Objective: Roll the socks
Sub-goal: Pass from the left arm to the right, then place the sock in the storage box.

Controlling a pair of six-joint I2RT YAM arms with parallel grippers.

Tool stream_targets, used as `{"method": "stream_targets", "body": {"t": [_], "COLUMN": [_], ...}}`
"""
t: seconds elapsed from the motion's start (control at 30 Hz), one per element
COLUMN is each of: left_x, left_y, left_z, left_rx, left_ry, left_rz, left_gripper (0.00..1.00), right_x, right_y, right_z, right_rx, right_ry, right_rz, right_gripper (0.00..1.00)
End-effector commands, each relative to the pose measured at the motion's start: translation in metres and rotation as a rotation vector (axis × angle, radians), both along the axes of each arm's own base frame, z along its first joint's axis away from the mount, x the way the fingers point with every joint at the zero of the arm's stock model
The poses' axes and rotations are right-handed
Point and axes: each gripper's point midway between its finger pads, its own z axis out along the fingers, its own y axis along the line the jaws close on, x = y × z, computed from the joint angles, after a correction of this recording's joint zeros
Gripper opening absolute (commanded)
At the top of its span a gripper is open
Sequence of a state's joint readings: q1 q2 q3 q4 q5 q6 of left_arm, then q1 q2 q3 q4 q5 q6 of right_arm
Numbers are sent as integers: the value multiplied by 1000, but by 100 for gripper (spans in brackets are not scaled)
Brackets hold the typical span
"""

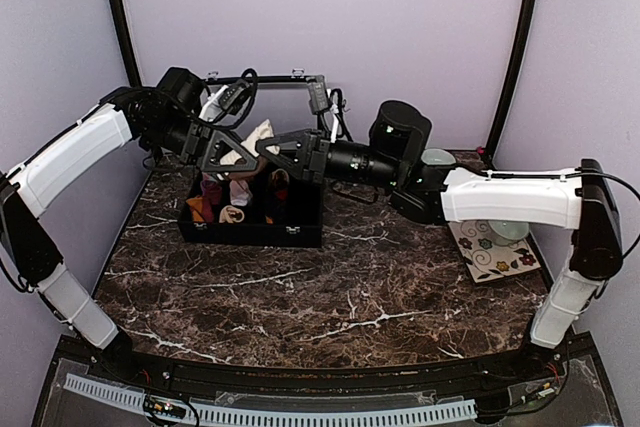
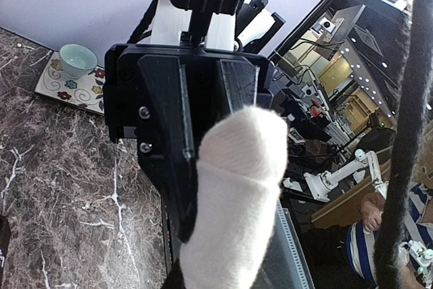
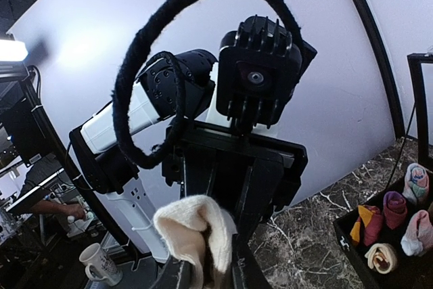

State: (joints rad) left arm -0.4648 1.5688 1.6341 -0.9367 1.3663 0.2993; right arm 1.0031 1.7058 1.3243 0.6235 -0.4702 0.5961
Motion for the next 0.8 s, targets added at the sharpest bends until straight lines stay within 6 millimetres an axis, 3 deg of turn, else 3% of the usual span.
{"method": "stream_targets", "body": {"t": [0.0, 0.03, 0.07, 0.1, 0.13, 0.17, 0.27, 0.37, 0.53, 0.57, 0.6, 0.67, 0.77], "left_x": [-2, 0, 2, 6, 8, 14, 26, 51, 113, 123, 134, 146, 150], "left_y": [1, 2, 2, 2, 2, 5, 17, 43, 112, 125, 139, 158, 170], "left_z": [-2, -3, -4, -8, -9, -15, -25, -40, -92, -105, -117, -133, -140], "left_rx": [23, 31, 42, 73, 93, 137, 215, 307, 515, 535, 571, 591, 516], "left_ry": [-41, -49, -63, -83, -101, -133, -211, -262, -281, -259, -245, -192, -103], "left_rz": [11, 18, 26, 47, 60, 93, 160, 272, 500, 526, 561, 591, 586], "left_gripper": [0, 0, 0, 20, 46, 94, 99, 99, 99, 99, 99, 99, 99], "right_x": [4, 4, 6, 9, 15, 21, 46, 91, 179, 194, 210, 235, 265], "right_y": [8, 9, 11, 11, 9, 7, -1, -16, -43, -45, -45, -46, -44], "right_z": [2, 1, -3, -7, -10, -12, -22, -40, -94, -97, -115, -137, -163], "right_rx": [-3, -11, -27, -42, -51, -56, -107, -207, -491, -526, -589, -677, -759], "right_ry": [10, 15, 22, 28, 38, 44, 52, 41, 14, -2, -12, -27, -53], "right_rz": [6, 9, 7, -6, -25, -41, -102, -239, -477, -514, -538, -570, -589], "right_gripper": [6, 0, 0, 0, 0, 0, 0, 0, 0, 0, 0, 0, 0]}}
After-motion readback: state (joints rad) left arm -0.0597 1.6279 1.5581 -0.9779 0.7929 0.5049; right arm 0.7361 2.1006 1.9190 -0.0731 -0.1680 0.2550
